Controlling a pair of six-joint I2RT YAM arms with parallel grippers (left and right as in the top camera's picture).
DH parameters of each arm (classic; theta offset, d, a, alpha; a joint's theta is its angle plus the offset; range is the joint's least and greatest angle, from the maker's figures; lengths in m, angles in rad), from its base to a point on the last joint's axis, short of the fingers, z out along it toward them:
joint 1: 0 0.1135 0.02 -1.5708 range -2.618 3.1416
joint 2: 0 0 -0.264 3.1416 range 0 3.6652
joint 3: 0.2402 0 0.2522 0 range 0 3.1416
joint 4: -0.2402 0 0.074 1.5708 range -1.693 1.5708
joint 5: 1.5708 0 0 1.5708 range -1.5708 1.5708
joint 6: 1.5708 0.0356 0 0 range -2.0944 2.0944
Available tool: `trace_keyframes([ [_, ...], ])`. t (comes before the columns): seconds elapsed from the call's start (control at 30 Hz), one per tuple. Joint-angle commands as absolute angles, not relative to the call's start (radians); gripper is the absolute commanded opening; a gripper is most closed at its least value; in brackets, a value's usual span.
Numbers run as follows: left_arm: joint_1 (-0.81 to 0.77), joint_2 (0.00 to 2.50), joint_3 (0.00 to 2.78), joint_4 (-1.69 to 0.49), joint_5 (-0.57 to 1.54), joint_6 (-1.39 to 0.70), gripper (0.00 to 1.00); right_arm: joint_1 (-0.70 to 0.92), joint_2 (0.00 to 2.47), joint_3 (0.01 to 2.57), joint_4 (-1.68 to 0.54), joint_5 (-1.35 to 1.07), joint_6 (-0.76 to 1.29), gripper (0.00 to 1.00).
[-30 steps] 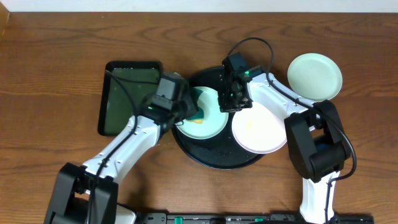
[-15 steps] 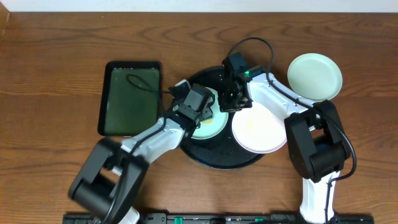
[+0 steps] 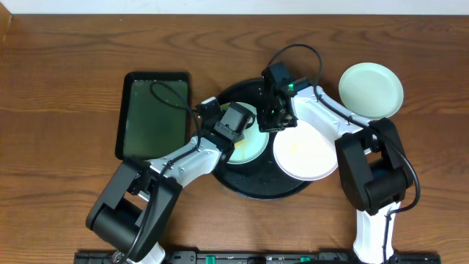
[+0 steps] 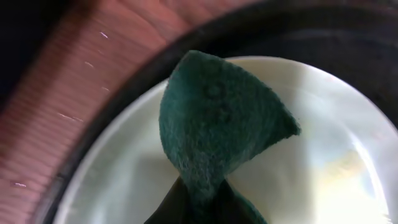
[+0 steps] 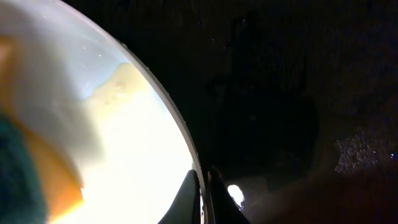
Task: Clean dirty plates on tray and stack at the side
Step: 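Scrub the light green plate with the sponge in the left gripper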
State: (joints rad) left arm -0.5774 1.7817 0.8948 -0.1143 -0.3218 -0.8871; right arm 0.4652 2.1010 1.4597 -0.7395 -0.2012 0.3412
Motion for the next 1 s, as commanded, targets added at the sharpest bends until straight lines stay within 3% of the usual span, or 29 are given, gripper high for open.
trace_keyframes([
  [0.0, -0.554, 1.771, 0.871, -0.157, -0.505, -0.784, 0.08, 0.471, 2.117, 1.457, -0.745, -0.134, 0.344, 0.01],
  [0.3, -0.554, 1.621, 0.871, -0.160, -0.509, -0.757, 0.07, 0.471, 2.117, 1.457, -0.744, -0.130, 0.344, 0.01],
  [0.43, -0.556, 1.587, 0.871, -0.139, -0.363, -0.795, 0.07, 0.471, 2.117, 1.457, -0.742, -0.123, 0.344, 0.01],
  [0.67, -0.574, 1.665, 0.871, -0.104, -0.010, -0.941, 0.07, 0.471, 2.117, 1.457, -0.733, -0.123, 0.344, 0.01],
  [0.97, -0.588, 1.800, 0.871, -0.100, -0.027, -0.901, 0.07, 0.471, 2.117, 1.457, -0.733, -0.123, 0.344, 0.01],
])
